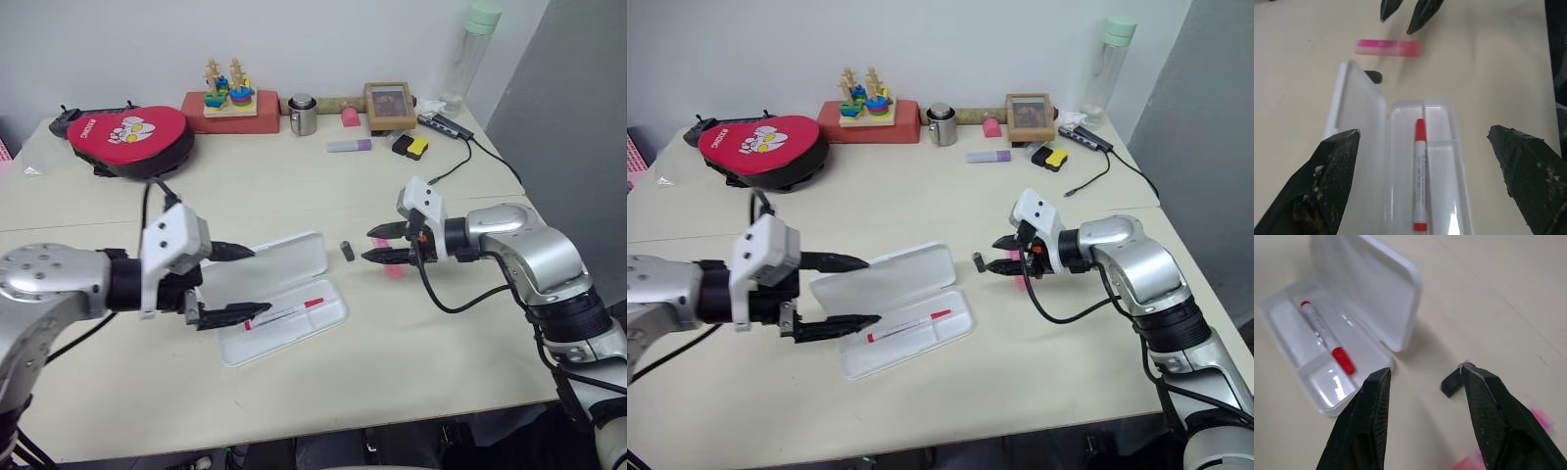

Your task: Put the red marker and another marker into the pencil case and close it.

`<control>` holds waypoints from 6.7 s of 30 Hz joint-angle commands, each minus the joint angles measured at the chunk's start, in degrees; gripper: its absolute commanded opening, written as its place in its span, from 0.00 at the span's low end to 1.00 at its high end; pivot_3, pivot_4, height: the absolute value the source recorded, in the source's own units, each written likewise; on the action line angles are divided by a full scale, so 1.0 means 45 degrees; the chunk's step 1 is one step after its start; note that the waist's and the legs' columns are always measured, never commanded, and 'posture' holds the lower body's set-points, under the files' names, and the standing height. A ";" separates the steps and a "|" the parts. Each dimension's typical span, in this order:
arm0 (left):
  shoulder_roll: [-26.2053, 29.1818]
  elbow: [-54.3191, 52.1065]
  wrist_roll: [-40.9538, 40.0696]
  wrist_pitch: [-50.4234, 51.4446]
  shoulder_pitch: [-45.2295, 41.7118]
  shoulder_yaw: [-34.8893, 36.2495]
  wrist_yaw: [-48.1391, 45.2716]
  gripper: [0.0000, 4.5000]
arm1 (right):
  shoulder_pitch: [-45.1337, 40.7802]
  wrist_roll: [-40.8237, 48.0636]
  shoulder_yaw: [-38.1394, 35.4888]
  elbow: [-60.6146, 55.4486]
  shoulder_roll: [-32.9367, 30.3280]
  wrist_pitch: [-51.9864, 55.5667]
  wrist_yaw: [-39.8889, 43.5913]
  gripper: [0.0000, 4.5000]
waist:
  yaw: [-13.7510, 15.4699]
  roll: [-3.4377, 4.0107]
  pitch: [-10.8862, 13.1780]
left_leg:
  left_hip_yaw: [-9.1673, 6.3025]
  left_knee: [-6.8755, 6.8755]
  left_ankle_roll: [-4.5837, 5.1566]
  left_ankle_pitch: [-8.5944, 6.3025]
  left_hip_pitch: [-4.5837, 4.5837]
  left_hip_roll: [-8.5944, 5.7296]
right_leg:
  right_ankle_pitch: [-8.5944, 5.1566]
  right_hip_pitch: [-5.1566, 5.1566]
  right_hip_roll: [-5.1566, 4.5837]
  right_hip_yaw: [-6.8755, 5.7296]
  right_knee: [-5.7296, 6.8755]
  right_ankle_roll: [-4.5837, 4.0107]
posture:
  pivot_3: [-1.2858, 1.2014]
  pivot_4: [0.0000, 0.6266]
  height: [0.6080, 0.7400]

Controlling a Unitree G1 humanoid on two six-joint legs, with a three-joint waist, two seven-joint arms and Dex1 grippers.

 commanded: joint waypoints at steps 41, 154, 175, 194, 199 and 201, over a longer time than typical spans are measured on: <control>0.0178 -0.0064 -0.0893 0.0474 0.2170 0.3113 0.0933 1.00 | 0.0775 -0.2192 -0.0185 0.2729 0.1287 0.0721 -0.3195 0.59 | 0.0006 0.0002 0.0001 | 0.0007 -0.0004 0.0000 0.0000 0.0022 0.0000 | -0.0009 0.0015 0.0000 0.0006 0.0003 -0.0016 | 0.52 0.24 1.00; 0.1485 0.0920 -0.1481 0.0162 0.0226 0.1676 -0.0980 1.00 | -0.0341 -0.1962 0.0414 0.1347 0.2035 -0.1790 -0.0394 0.99 | -0.0210 0.0017 0.0013 | -0.0004 -0.0016 0.0001 -0.0001 0.0002 0.0009 | -0.0044 -0.0031 0.0008 -0.0005 0.0057 -0.0035 | 0.52 0.24 1.00; 0.1298 0.0450 -0.1298 -0.0062 0.0353 0.0990 -0.0113 1.00 | -0.0795 -0.3572 0.0671 0.6937 0.3504 -0.4710 -0.1843 0.99 | -0.0296 0.0019 0.0014 | -0.0006 -0.0016 0.0001 -0.0001 0.0003 0.0007 | -0.0043 -0.0029 0.0008 -0.0004 0.0059 -0.0035 | 0.52 0.24 1.00; 0.1116 0.0310 -0.1470 0.0049 0.0319 0.0917 0.0598 1.00 | -0.0876 -0.3831 0.0674 0.6678 0.3161 -0.4833 -0.1482 0.11 | -0.0275 0.0018 0.0013 | -0.0005 -0.0012 0.0001 -0.0001 0.0055 0.0004 | -0.0041 0.0024 0.0008 0.0003 0.0061 -0.0032 | 0.52 0.24 1.00; 0.1031 0.0320 -0.1508 0.0089 0.0364 0.0932 0.0759 1.00 | -0.0750 -0.3572 0.0428 0.5660 0.2458 -0.4641 -0.0871 0.03 | -0.0267 0.0022 0.0015 | -0.0005 -0.0014 0.0001 -0.0001 0.0048 0.0004 | -0.0042 0.0017 0.0008 0.0002 0.0059 -0.0032 | 0.52 0.24 1.00; 0.0985 0.0299 -0.1537 0.0101 0.0378 0.0924 0.0812 1.00 | -0.0651 -0.3397 0.0313 0.5162 0.2125 -0.4464 -0.0531 0.03 | -0.0242 0.0023 0.0016 | -0.0006 -0.0014 0.0001 -0.0001 0.0034 0.0003 | -0.0042 0.0012 0.0007 0.0001 0.0053 -0.0032 | 0.52 0.24 1.00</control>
